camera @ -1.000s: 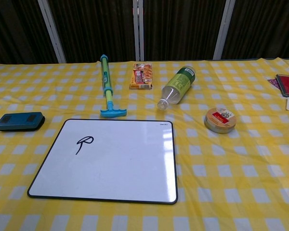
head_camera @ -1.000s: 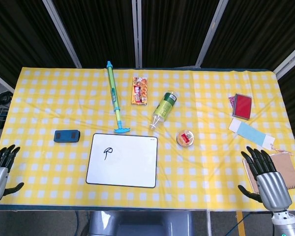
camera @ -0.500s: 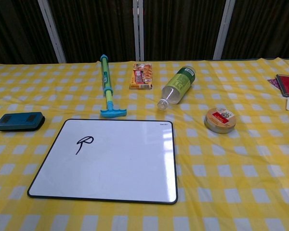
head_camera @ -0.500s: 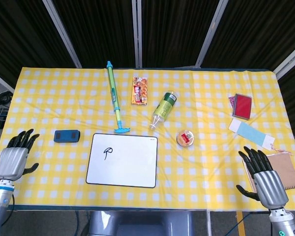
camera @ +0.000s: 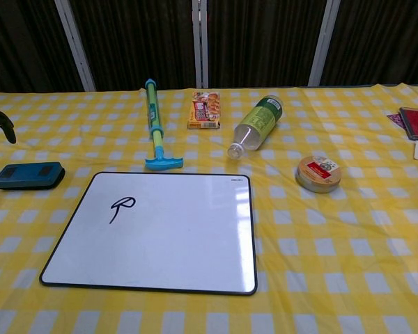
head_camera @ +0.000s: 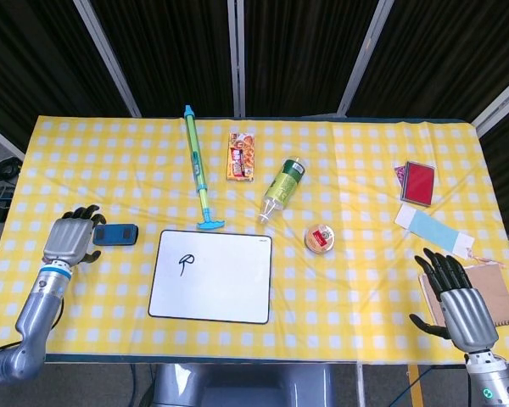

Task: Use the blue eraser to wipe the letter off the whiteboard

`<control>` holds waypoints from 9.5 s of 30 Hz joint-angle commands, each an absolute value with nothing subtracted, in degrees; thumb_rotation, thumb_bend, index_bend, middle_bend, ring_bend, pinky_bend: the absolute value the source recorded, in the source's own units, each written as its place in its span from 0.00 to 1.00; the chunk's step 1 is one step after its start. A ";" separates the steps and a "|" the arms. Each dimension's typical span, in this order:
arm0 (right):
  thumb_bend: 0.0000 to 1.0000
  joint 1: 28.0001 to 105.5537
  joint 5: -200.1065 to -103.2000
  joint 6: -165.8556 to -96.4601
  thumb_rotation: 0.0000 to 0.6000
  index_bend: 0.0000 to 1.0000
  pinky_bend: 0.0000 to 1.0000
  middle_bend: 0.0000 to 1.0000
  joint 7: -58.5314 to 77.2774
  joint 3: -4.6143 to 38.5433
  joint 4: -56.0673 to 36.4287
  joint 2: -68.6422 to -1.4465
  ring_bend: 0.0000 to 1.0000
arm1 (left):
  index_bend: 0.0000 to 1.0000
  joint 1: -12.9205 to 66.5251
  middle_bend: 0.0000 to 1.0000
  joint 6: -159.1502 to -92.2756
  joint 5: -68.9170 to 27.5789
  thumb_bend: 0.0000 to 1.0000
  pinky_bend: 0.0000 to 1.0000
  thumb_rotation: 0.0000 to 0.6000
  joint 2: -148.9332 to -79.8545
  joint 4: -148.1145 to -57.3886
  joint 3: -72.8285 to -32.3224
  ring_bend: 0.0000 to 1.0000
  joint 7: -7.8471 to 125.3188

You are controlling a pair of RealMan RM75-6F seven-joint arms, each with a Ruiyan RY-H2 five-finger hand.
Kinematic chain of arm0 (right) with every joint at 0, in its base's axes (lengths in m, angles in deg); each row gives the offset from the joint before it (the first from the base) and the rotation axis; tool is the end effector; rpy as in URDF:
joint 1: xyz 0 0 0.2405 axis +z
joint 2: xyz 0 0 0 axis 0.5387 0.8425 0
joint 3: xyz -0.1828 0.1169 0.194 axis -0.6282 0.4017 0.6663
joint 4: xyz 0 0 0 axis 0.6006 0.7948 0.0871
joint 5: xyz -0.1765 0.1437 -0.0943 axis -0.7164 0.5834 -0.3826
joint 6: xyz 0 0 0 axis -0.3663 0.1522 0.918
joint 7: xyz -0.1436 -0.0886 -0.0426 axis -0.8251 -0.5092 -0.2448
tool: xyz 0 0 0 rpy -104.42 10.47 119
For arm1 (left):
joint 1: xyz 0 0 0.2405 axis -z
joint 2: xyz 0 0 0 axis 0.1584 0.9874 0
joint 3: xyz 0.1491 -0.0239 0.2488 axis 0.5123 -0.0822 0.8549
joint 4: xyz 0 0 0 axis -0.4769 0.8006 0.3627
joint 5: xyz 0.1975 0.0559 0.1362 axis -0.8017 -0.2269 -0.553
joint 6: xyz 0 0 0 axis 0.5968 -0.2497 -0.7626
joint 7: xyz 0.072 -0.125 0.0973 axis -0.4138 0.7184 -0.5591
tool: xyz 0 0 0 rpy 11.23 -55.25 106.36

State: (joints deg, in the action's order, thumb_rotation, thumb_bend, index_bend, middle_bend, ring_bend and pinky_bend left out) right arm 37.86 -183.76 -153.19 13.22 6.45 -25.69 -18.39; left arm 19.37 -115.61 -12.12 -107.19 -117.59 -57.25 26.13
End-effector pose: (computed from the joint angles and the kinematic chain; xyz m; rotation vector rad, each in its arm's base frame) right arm -0.3382 -0.2037 0.1119 1.5131 -0.9462 1.0377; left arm -0.3120 0.3808 0.0347 -1.6085 -0.9555 -0.5003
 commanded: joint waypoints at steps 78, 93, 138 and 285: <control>0.05 37.75 -184.00 -154.44 1.00 0.12 0.00 0.00 16.18 6.10 -25.46 -17.81 0.00 | 0.83 29.46 0.63 -127.54 -22.26 0.63 0.56 1.00 -121.98 -107.82 -51.10 0.56 39.44; 0.05 37.54 -183.78 -154.79 1.00 0.13 0.00 0.00 17.08 6.20 -25.72 -17.20 0.00 | 0.83 29.48 0.63 -126.70 -35.07 0.63 0.56 1.00 -130.71 -110.72 -46.30 0.56 46.06; 0.05 37.19 -184.30 -155.45 1.00 0.13 0.00 0.00 16.95 6.11 -26.01 -17.05 0.00 | 0.83 26.54 0.63 -125.24 -41.79 0.63 0.56 1.00 -133.66 -102.62 -46.93 0.56 60.11; 0.05 37.87 -184.63 -153.51 1.00 0.10 0.00 0.00 12.52 5.41 -25.41 -19.21 0.00 | 0.83 25.95 0.63 -127.37 -42.96 0.62 0.56 1.00 -134.75 -89.76 -52.95 0.56 88.44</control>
